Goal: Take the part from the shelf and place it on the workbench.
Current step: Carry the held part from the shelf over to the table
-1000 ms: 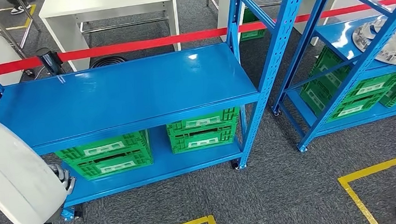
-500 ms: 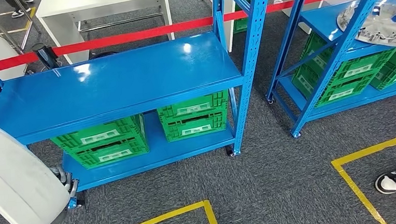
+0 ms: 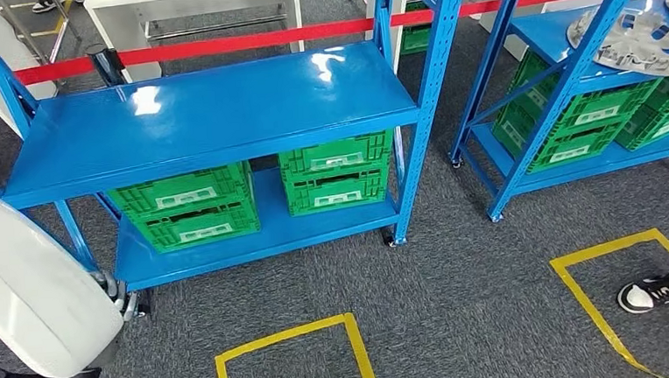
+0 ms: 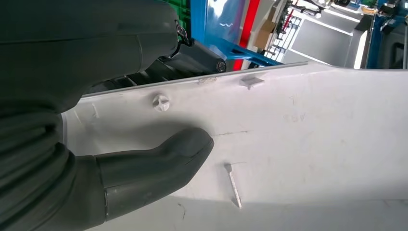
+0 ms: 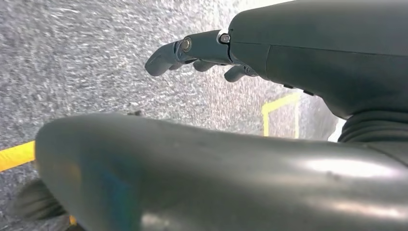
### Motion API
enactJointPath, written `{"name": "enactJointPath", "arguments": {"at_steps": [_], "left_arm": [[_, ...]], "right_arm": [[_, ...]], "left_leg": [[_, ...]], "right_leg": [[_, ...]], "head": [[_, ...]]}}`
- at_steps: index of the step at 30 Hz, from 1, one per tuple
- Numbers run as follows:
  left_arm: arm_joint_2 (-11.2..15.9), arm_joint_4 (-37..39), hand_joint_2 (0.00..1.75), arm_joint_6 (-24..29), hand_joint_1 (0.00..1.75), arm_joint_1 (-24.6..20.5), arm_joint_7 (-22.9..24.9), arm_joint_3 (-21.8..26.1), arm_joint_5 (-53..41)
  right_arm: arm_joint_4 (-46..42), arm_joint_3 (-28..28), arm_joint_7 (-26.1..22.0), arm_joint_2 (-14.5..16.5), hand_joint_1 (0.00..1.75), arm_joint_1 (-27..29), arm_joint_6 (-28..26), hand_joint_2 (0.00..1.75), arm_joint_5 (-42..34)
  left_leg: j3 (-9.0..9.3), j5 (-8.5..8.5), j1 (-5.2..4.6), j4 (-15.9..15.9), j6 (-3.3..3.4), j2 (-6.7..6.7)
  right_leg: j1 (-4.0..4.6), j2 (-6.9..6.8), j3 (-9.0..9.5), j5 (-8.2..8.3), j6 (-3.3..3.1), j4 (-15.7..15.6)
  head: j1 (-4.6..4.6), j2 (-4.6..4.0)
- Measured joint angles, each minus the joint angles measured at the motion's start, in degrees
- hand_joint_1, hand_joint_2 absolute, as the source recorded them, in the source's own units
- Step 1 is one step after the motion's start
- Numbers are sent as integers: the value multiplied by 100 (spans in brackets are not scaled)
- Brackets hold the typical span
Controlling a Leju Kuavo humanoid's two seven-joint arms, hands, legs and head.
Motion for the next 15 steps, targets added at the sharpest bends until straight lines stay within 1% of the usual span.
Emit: {"name": "enactJointPath", "arguments": {"at_steps": [1,2,3,4,5,6,7,8,9,10,11,12,13,14,15], "left_arm": [[3,46,175,11,175,-60,15,-1,72],[14,77,175,31,175,-106,46,2,153],[28,86,175,58,175,-137,93,7,235],[47,74,175,100,175,-154,164,21,309],[70,34,175,152,175,-155,258,45,371],[94,-29,175,197,175,-147,365,81,419],[123,-101,175,227,175,-135,480,119,454],[158,-176,175,242,175,-124,595,151,485],[208,-235,175,247,175,-118,691,171,513],[276,-268,175,249,175,-117,763,178,547],[372,-279,175,252,175,-124,807,177,597],[478,-264,175,256,175,-147,816,173,654],[587,-231,175,261,175,-188,801,167,711],[687,-187,175,267,175,-237,771,162,766],[771,-141,175,274,175,-280,737,157,807]], "right_arm": [[0,-12,32,20,0,-14,-9,0,-10],[0,-19,80,51,0,-25,-24,0,-8],[0,-21,133,93,0,-32,-43,0,4],[0,-21,177,138,0,-38,-65,0,16],[0,-22,216,186,0,-48,-87,0,15],[0,-29,253,232,0,-60,-110,0,4],[0,-41,297,280,0,-72,-132,0,-15],[0,-58,353,328,0,-80,-150,0,-36],[0,-80,399,378,0,-82,-167,0,-63],[1,-111,421,432,0,-82,-184,0,-107],[1,-154,404,479,0,-86,-198,0,-171],[2,-205,353,525,0,-91,-208,0,-240],[2,-258,289,558,0,-96,-211,0,-297],[2,-303,228,583,0,-101,-207,0,-332],[2,-334,188,604,0,-104,-202,0,-346]], "left_leg": [[-101,78,-6,19,-5,5],[-213,153,-11,45,-13,10],[-326,220,-15,75,-26,15],[-431,280,-17,106,-44,18],[-518,332,-23,138,-66,22],[-580,377,-29,165,-93,28],[-615,427,-32,179,-124,34],[-634,481,-29,175,-160,41],[-642,539,-23,158,-200,43],[-654,575,-8,146,-240,37],[-691,515,3,175,-279,25],[-746,342,11,288,-314,11],[-815,72,22,506,-347,0],[-890,-247,26,828,-376,-7],[-945,-492,31,1195,-400,-8]], "right_leg": [[1,4,-18,-69,5,297],[3,5,52,10,-2,430],[6,6,213,164,-19,373],[11,8,482,304,-47,112],[22,12,827,328,-87,-300],[36,16,1136,265,-123,-730],[55,21,1349,178,-155,-1069],[72,23,1447,106,-183,-1268],[83,23,1438,117,-210,-1337],[81,12,1386,176,-249,-1344],[74,0,1334,245,-297,-1356],[66,-13,1269,322,-343,-1372],[59,-25,1189,402,-379,-1379],[62,-29,1098,476,-400,-1376],[63,-33,1008,549,-407,-1367]], "head": [[3,0],[6,0],[7,0],[9,0],[10,0],[8,0],[7,0],[10,0],[16,0],[25,0],[30,0],[26,0],[20,0],[13,0],[9,0]]}}
